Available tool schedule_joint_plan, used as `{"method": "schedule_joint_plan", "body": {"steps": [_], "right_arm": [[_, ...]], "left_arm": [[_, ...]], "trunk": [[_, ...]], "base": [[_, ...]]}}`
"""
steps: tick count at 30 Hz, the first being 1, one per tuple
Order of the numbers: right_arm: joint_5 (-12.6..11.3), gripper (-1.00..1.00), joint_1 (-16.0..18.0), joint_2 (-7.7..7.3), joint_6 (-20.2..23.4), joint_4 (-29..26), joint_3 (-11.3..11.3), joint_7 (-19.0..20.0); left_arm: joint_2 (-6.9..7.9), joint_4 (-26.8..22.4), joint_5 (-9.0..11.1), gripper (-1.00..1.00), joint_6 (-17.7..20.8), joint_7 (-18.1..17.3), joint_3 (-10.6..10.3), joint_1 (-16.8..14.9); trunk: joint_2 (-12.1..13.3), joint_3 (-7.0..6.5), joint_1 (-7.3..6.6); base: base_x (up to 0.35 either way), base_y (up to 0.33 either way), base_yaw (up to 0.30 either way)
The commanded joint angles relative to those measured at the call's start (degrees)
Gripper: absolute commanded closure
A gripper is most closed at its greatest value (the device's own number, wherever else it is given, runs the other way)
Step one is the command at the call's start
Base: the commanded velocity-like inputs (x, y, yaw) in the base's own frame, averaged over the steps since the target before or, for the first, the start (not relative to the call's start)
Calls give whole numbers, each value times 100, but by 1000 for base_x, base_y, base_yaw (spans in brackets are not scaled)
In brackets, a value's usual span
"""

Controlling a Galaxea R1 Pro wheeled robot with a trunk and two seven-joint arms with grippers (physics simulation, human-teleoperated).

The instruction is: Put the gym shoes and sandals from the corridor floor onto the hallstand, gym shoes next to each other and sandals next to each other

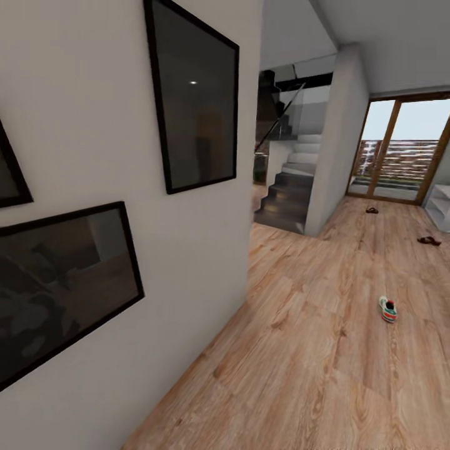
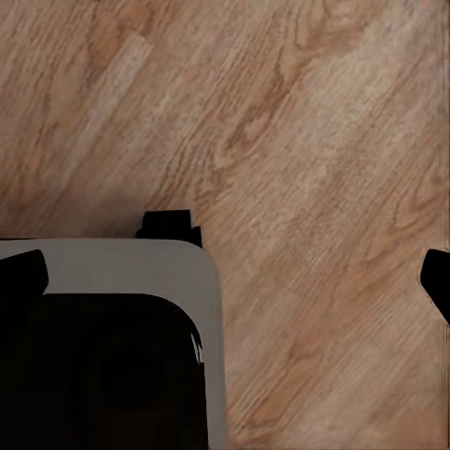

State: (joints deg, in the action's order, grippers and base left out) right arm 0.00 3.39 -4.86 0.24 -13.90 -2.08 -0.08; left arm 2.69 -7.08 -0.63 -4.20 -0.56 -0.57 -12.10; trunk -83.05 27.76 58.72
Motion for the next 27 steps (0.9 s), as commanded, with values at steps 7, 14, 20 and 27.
{"method": "schedule_joint_plan", "body": {"steps": [7, 14, 20, 27], "right_arm": [[0, -100, 3, 2, 3, 1, -21, -1], [0, -100, 3, 2, 3, 0, -21, -1], [0, -100, 3, 2, -1, -6, -21, -1], [0, -100, 3, 2, -5, -7, -21, -1]], "left_arm": [[-19, 2, -7, -100, -20, -6, -4, -3], [-11, -3, -7, -100, -20, -3, -4, -3], [-5, -19, -4, -100, -20, 1, -4, -3], [-4, -153, -6, -100, -11, -4, -4, 3]], "trunk": [[-3, 41, 1], [-3, 78, 1], [-3, 111, 1], [-3, 149, 1]], "base": [[135, -255, -270], [42, -271, -266], [7, -275, -263], [2, -276, -262]]}}
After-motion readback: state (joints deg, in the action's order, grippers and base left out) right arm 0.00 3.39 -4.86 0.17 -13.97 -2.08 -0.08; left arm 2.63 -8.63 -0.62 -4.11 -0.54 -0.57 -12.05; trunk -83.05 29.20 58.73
